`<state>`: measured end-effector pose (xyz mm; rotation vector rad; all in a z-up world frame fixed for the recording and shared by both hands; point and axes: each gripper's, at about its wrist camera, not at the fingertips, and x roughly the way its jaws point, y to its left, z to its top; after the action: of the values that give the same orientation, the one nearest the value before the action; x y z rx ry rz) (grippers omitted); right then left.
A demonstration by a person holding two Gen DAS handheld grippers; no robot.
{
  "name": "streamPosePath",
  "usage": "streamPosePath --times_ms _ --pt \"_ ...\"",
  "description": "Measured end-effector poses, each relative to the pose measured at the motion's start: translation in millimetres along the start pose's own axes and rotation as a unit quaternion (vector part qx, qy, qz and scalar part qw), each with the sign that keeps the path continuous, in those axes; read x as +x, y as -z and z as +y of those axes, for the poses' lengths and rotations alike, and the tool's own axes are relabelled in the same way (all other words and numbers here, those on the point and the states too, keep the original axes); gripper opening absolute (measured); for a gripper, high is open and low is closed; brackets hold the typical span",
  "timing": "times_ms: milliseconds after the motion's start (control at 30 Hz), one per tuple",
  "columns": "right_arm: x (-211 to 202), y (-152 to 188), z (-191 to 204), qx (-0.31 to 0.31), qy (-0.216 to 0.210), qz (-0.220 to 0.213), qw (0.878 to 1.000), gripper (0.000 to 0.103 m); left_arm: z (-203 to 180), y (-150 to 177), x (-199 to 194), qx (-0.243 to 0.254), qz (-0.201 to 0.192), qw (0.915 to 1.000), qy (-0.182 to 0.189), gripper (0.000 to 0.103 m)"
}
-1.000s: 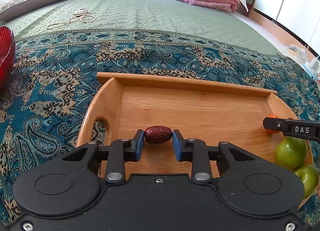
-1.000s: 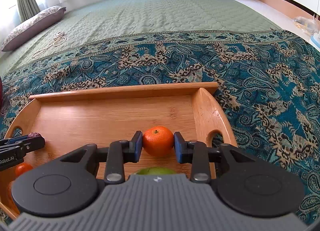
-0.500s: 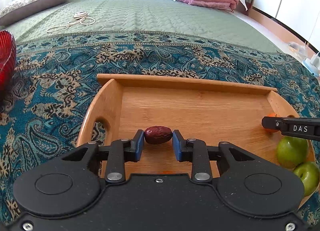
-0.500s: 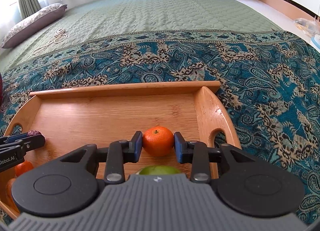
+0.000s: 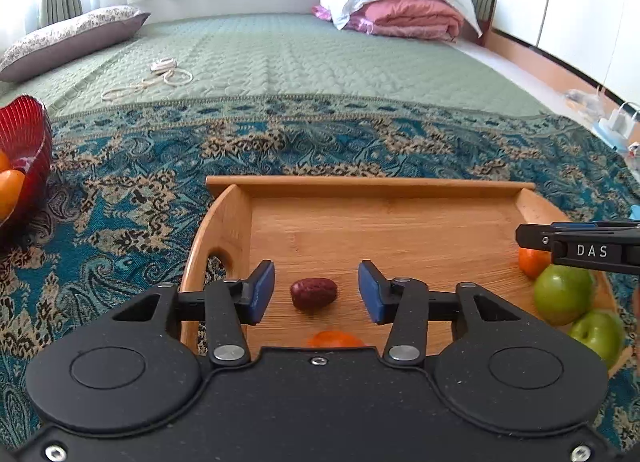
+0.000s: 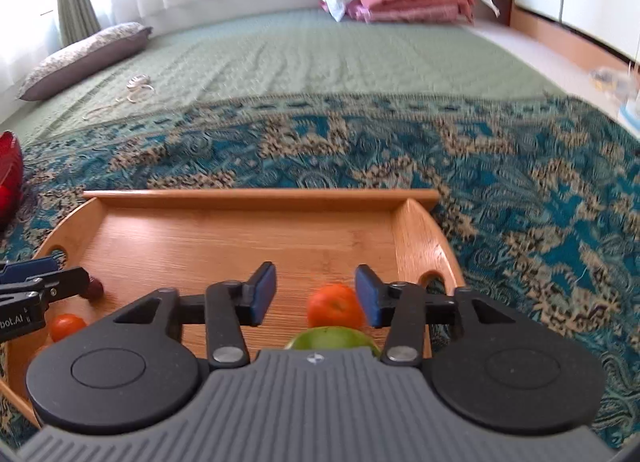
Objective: Organize fruits
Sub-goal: 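Open left gripper releasing the date while right gripper releases the tangerine, then lift both open tools away from the tray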
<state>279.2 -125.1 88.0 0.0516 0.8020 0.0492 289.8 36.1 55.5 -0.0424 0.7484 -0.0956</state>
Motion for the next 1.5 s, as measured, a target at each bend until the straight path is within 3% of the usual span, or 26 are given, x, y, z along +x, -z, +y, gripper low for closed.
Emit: streamPosePath --times_ms 167,267,467,767,1100,1167,1500 --pt "-25.9 7.4 7.8 -0.027 -0.013 -0.033 0.999 0.074 -3.6 8.9 -26.0 0.010 -0.029 0.9995 0.010 0.073" --pt "-41.8 14.4 14.8 -0.047 -0.018 -0.053 0.997 0.082 -8.1 17.8 -43.8 0.019 -0.048 0.9986 0.013 0.080" --pt "-68.9 33.8 27.5 -0.075 -0.026 -0.088 0.993 0.088 -9.8 37.8 -73.6 0.005 -0.062 0.9973 0.038 0.088" --pt "-95.6 75.7 42.5 -0.103 -0.035 -0.126 0.986 0.092 -16.9 73.5 -109.2 0.016 -0.091 0.9950 0.038 0.100" --pt "-119.5 132.1 48.7 -0.130 -0.009 -0.170 0.977 0.098 -31.0 112.5 -128.3 0.064 -0.109 0.9917 0.023 0.103" --pt "-122.9 143.5 47.7 -0.132 -0.010 -0.172 0.976 0.103 -33.6 120.4 -130.1 0.068 -0.107 0.9916 0.023 0.103" --pt "-142.6 193.4 55.8 -0.177 -0.019 -0.183 0.967 0.103 -34.5 146.6 -130.3 0.070 -0.084 0.9930 0.044 0.103"
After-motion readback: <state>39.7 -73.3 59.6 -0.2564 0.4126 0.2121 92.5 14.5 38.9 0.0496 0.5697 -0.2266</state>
